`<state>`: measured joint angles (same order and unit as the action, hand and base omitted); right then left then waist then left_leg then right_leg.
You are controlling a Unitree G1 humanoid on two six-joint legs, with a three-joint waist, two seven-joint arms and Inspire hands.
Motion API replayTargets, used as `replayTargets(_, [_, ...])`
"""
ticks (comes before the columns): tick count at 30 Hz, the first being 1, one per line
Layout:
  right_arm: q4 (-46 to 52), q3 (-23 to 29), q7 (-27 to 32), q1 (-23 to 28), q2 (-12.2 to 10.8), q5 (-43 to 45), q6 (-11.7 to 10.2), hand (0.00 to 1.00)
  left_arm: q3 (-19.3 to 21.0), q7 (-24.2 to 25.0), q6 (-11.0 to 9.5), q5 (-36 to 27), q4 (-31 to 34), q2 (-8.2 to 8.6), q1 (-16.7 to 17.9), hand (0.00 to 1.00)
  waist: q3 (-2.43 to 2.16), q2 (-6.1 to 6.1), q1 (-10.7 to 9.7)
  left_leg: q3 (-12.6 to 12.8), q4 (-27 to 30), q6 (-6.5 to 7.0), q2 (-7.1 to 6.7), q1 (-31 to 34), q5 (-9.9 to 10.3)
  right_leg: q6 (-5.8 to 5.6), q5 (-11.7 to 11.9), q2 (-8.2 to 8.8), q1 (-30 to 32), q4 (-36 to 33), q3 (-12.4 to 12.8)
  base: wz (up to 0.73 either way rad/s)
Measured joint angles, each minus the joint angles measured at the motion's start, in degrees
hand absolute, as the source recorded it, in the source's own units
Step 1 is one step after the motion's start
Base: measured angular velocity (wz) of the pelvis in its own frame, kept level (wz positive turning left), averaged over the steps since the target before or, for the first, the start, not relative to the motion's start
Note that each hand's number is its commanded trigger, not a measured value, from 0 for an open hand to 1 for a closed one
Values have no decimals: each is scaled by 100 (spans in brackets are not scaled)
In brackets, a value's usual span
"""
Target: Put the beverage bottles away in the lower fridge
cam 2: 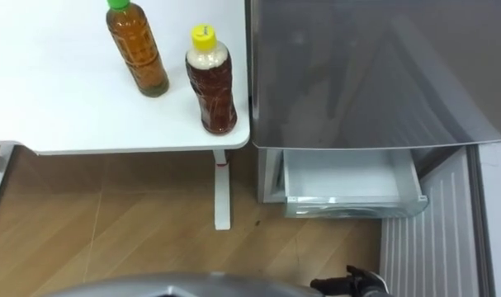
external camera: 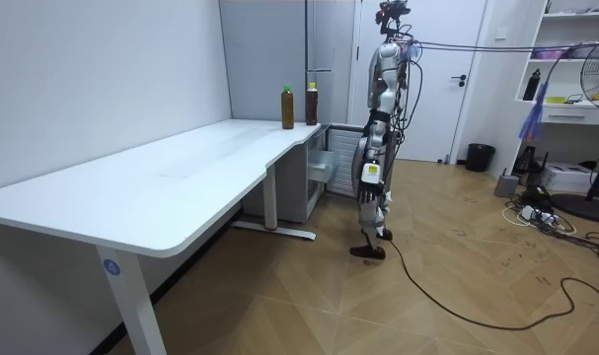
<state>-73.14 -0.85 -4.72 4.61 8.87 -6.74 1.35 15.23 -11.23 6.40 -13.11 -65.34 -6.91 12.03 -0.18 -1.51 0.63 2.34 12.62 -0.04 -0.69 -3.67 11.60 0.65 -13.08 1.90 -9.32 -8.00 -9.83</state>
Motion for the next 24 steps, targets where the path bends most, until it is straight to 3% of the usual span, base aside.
replayTargets(11, [-21, -10, 88, 16, 52, 51, -4, 0, 182, -779, -426, -2245, 193, -5, -191, 0, 23, 69, 164, 10, -92, 1, -1, -60, -1, -5, 3, -4, -9, -5, 23, 0])
replayTargets(14, [-12, -14, 95, 104, 60, 85, -3, 0, 428, -1146, -467, -2790, 646, -8, -122, 0, 35, 49, 197, -1, -120, 1, -9, -114, -1, -6, 3, -1, -66, -6, 18, 0])
replayTargets(16, [19, -12, 116, 130, 82, 236, 0, 0, 523, -1394, -587, -3133, 981, -9, -113, 0, 36, 51, 242, -9, -121, 1, -13, -107, -1, -5, 3, 0, -65, -4, 14, 0])
replayTargets(18, [38, -10, 226, 158, 85, 510, 8, 0, 536, -1713, -840, -3624, 1413, -27, -112, 0, 34, 53, 278, -9, -121, 1, -15, -107, -1, -6, 3, 0, -67, -8, 5, 0])
replayTargets(24, [290, 2, 266, 234, 83, 709, 66, 0, 598, -2536, -1184, -3793, 2296, -34, -106, 0, 7, 112, 347, 9, -126, 1, -4, -90, -1, -5, 3, -4, -8, 3, 19, -3])
